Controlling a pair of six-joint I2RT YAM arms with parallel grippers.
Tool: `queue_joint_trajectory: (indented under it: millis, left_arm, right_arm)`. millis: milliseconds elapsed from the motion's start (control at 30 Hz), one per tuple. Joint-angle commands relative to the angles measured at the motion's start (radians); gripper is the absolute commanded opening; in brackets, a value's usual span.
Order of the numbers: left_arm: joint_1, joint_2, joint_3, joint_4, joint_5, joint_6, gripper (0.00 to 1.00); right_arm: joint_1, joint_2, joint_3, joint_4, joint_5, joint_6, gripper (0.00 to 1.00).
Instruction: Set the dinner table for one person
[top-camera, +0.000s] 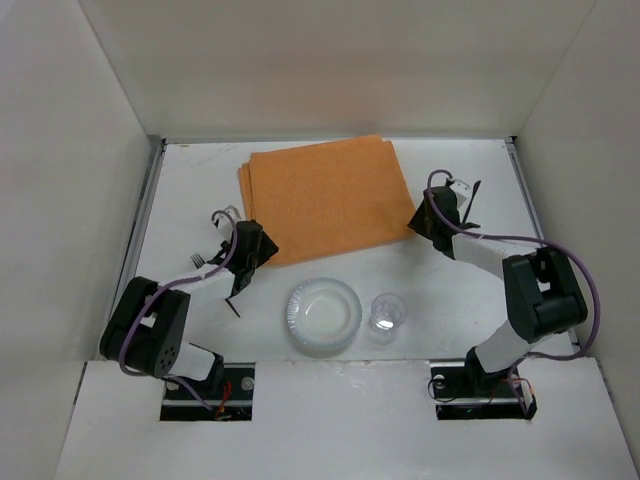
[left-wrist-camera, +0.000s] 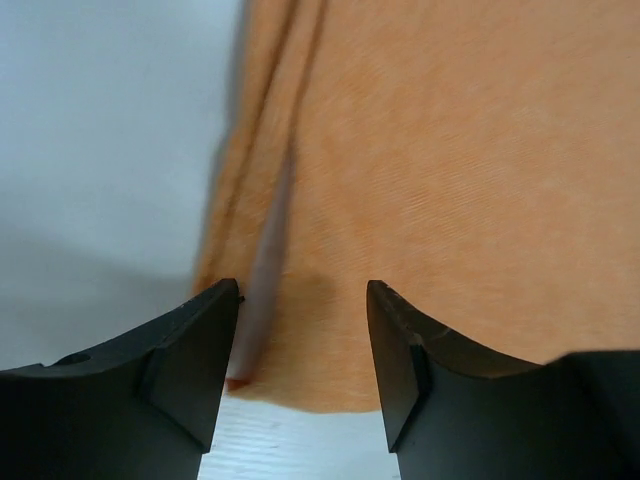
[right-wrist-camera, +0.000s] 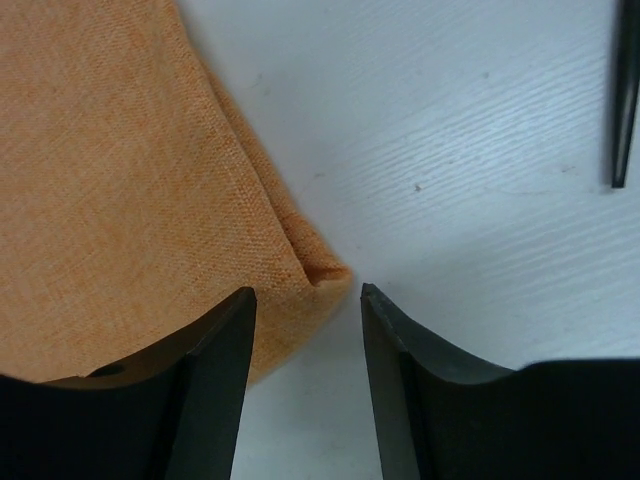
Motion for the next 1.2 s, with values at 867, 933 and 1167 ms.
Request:
queue_joint_trajectory:
  millis: [867, 933, 1167]
  left_arm:
    - [0.109, 0.108, -0.06, 0.065, 0.02, -0.044, 0.1]
    - [0.104, 0.111, -0.057, 0.065, 0.022, -0.044, 0.1]
    - [0.115, 0.065, -0.095, 0.059, 0.013, -0.044, 0.11]
  right_arm:
    - [0.081, -0.161, -0.263, 0.126, -0.113, 0.219, 0.09]
    - [0.081, -0.154, -0.247, 0.127, -0.113, 0.216, 0.09]
    - [0.056, -0.157, -0.211, 0.118, -0.092, 0.183, 0.12]
